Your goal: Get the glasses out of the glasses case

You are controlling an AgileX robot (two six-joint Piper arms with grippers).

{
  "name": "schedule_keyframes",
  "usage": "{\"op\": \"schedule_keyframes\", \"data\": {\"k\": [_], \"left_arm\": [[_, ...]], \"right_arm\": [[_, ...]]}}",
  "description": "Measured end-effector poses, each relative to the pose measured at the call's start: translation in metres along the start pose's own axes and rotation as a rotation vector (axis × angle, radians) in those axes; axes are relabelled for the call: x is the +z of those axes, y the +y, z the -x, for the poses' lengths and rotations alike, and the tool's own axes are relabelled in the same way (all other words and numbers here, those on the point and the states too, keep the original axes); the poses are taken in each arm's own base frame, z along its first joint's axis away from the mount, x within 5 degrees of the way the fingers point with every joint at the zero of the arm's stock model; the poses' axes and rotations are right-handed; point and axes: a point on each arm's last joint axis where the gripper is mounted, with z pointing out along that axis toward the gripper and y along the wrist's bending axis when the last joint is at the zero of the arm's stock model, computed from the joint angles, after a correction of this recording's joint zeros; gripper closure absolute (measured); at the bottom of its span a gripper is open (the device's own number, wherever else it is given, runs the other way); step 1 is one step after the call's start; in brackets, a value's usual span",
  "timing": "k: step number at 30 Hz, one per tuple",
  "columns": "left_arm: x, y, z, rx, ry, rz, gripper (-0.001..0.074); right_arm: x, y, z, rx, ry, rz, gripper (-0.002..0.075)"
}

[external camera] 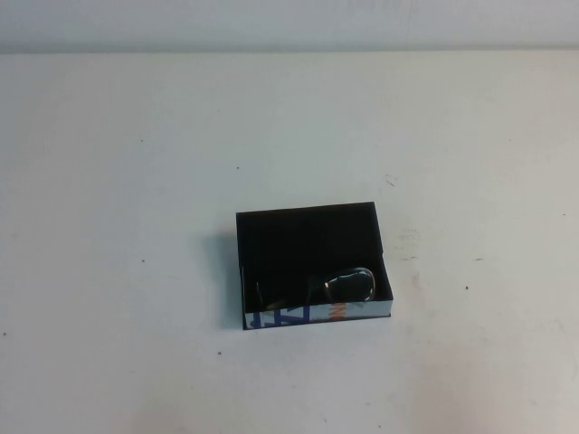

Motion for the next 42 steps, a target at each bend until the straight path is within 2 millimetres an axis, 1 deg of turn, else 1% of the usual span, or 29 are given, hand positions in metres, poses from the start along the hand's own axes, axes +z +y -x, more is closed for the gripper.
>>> {"op": "schedule_keyframes", "data": {"k": [3,6,8,11,13,16,19,21,22,24,26,28,31,36,39,42], "left_arm": [[0.000,0.000,0.000,0.000,0.000,0.000,0.0740],[0.000,0.000,0.000,0.000,0.000,0.000,0.0740],[0.000,0.000,0.000,0.000,0.000,0.000,0.0740],[0.000,0.000,0.000,0.000,0.000,0.000,0.0740],[0.000,0.000,0.000,0.000,0.000,0.000,0.0740],[0.000,0.000,0.000,0.000,0.000,0.000,0.0740],[0.000,0.000,0.000,0.000,0.000,0.000,0.0740],[0.000,0.000,0.000,0.000,0.000,0.000,0.0740],[0.000,0.000,0.000,0.000,0.000,0.000,0.0740],[0.000,0.000,0.000,0.000,0.000,0.000,0.0740],[0.000,0.000,0.000,0.000,0.000,0.000,0.0740],[0.000,0.000,0.000,0.000,0.000,0.000,0.0740],[0.000,0.000,0.000,0.000,0.000,0.000,0.0740],[0.000,0.000,0.000,0.000,0.000,0.000,0.0740],[0.000,0.000,0.000,0.000,0.000,0.000,0.0740],[0.000,0.000,0.000,0.000,0.000,0.000,0.0740]], "right_arm": [[-0.019,0.015,0.026,0.008,-0.048,0.049,0.0743],[-0.026,0.020,0.037,0.026,-0.111,0.081,0.0741],[-0.026,0.021,0.040,0.030,-0.138,0.086,0.0742],[-0.026,0.021,0.039,0.026,-0.126,0.086,0.0742],[-0.022,0.021,0.039,-0.007,-0.082,0.074,0.0742],[-0.009,0.023,0.044,-0.093,0.032,0.049,0.0742],[0.013,0.029,0.061,-0.197,0.163,0.045,0.0742],[0.035,0.034,0.075,-0.277,0.272,0.060,0.0743],[0.043,0.037,0.082,-0.318,0.304,0.080,0.0743],[0.067,0.042,0.090,-0.389,0.409,0.130,0.0743],[0.088,0.044,0.092,-0.450,0.505,0.189,0.0743],[0.108,0.047,0.090,-0.527,0.604,0.267,0.0743],[0.136,0.054,0.080,-0.683,0.718,0.414,0.0743],[0.174,0.073,0.064,-0.905,0.779,0.630,0.0743],[0.204,0.088,0.052,-0.969,0.815,0.741,0.0743],[0.235,0.103,0.038,-0.981,0.881,0.837,0.0743]]}}
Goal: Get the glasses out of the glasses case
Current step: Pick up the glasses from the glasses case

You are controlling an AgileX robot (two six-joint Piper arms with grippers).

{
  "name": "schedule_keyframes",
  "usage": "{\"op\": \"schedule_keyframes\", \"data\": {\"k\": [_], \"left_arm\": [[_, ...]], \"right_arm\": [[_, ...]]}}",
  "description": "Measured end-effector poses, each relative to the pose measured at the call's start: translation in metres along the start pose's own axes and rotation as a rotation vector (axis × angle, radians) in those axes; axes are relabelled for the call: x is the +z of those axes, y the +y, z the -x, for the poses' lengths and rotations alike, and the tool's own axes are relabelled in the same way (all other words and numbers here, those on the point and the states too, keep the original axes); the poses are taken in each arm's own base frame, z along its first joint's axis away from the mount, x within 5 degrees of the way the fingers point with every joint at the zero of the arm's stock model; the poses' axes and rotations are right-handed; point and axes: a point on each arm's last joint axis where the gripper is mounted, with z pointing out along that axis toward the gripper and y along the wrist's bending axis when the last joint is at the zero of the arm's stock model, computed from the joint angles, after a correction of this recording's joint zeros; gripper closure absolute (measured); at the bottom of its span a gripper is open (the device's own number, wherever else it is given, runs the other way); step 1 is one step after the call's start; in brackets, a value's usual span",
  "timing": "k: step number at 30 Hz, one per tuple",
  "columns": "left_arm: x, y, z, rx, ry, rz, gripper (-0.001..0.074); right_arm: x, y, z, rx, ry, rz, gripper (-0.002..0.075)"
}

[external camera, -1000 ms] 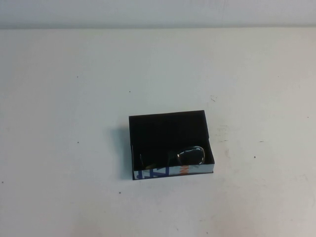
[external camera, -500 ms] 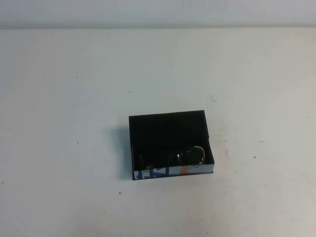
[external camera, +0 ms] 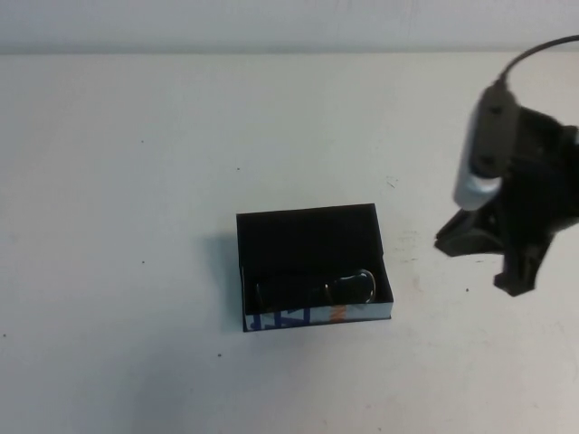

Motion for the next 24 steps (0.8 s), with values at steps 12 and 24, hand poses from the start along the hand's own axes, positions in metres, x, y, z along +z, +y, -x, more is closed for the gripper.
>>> {"op": "schedule_keyframes", "data": {"k": [12,24], "left_arm": [[0.000,0.000,0.000,0.000,0.000,0.000,0.0740],[0.000,0.000,0.000,0.000,0.000,0.000,0.0740]], "right_arm": [[0.117,-0.023,0.083,-0.364,0.217,0.234,0.0743],[0.155,-0.009,0.091,-0.378,0.297,0.268,0.0466]]}}
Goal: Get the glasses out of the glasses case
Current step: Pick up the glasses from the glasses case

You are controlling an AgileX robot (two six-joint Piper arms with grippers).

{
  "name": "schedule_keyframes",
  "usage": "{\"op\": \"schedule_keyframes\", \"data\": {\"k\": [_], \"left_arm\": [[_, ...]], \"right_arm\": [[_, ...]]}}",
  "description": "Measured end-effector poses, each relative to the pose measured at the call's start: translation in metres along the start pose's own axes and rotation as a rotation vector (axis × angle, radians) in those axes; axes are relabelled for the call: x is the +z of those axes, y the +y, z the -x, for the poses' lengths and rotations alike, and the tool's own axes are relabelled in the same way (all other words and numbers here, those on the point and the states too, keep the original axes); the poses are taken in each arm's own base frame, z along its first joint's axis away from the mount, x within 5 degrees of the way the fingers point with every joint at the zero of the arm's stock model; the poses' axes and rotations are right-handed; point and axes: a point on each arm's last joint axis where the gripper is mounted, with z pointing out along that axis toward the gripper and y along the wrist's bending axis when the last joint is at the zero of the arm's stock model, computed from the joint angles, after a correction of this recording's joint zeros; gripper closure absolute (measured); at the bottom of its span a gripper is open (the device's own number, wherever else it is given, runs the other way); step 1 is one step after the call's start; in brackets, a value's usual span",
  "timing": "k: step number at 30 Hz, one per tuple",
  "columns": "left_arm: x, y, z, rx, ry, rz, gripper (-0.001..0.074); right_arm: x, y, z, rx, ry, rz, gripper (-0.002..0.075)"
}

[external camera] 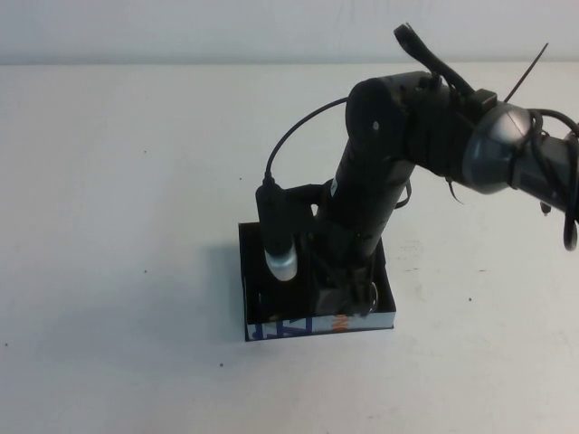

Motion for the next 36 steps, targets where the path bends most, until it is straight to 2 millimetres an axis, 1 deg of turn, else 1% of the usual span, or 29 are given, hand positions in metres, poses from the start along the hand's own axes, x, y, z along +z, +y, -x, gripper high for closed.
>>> {"op": "schedule_keyframes", "data": {"k": [7,13,17,24,29,36], "left_arm": [[0.000,0.000,0.000,0.000,0.000,0.000,0.0740],[0.000,0.000,0.000,0.000,0.000,0.000,0.0740],[0.000,0.000,0.000,0.000,0.000,0.000,0.0740],[0.000,0.000,0.000,0.000,0.000,0.000,0.0740],[0.000,0.000,0.000,0.000,0.000,0.000,0.0740],[0.000,0.000,0.000,0.000,0.000,0.000,0.0740]], "right_arm": [[0.012,-0.007,-0.002,-0.002,0.016,-0.028,0.0491],[0.025,-0.014,-0.003,0.035,0.019,-0.047,0.0492],[0.029,-0.016,-0.004,0.049,0.022,-0.062,0.0477],[0.029,-0.019,-0.006,0.078,0.021,-0.072,0.0429],[0.030,-0.020,-0.008,0.081,0.027,-0.071,0.0422],[0.044,-0.023,-0.010,0.089,0.038,-0.055,0.0422]]}}
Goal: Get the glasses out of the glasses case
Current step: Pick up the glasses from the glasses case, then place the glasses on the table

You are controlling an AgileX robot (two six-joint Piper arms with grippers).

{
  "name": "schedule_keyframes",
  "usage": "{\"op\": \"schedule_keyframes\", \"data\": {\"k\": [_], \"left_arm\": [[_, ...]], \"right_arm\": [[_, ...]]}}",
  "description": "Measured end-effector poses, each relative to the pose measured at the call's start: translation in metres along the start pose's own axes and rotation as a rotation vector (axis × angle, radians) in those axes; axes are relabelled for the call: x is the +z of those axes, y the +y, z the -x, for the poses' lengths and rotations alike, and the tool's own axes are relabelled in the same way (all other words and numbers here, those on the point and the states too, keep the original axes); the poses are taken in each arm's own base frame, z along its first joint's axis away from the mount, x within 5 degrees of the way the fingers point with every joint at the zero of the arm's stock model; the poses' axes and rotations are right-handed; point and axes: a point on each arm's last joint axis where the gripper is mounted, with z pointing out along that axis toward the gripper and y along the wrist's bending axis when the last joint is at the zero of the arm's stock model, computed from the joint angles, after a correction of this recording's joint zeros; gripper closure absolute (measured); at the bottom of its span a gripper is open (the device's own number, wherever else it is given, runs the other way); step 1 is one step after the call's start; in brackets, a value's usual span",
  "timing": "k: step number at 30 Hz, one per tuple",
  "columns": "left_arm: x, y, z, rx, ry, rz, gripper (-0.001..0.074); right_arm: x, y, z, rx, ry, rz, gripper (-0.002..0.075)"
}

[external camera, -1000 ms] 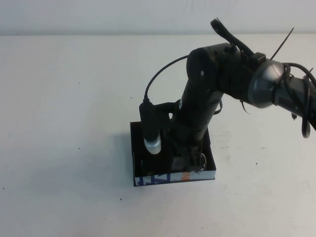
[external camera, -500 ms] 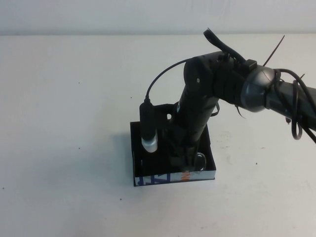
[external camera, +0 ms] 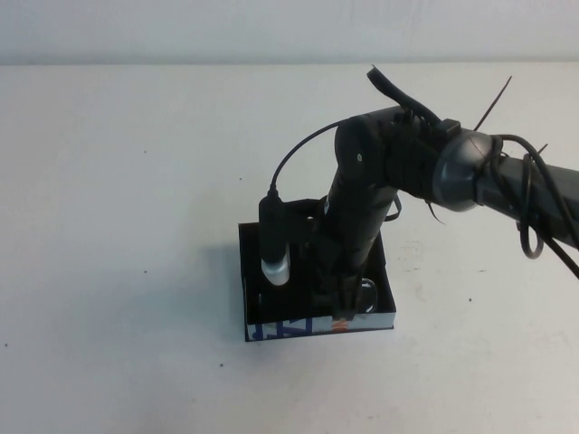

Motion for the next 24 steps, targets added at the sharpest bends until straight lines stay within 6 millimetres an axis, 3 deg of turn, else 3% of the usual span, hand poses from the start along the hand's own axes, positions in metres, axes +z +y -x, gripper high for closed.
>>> {"op": "schedule_keyframes", "data": {"k": [4,9,12,17,20,24], "left_arm": [[0.000,0.000,0.000,0.000,0.000,0.000,0.0740],[0.000,0.000,0.000,0.000,0.000,0.000,0.0740],[0.000,0.000,0.000,0.000,0.000,0.000,0.0740],[0.000,0.000,0.000,0.000,0.000,0.000,0.0740],[0.000,0.000,0.000,0.000,0.000,0.000,0.0740],[0.000,0.000,0.000,0.000,0.000,0.000,0.0740]], "right_arm": [[0.002,0.000,0.000,0.001,0.001,0.002,0.0442],[0.000,0.000,0.001,0.001,0.000,0.006,0.0642],[-0.012,-0.003,0.003,0.001,-0.001,0.006,0.0680],[-0.059,-0.008,0.005,0.048,-0.032,-0.058,0.0680],[-0.102,-0.004,0.004,0.137,-0.071,-0.147,0.0681],[-0.152,0.003,-0.013,0.435,-0.145,-0.220,0.0681]]}}
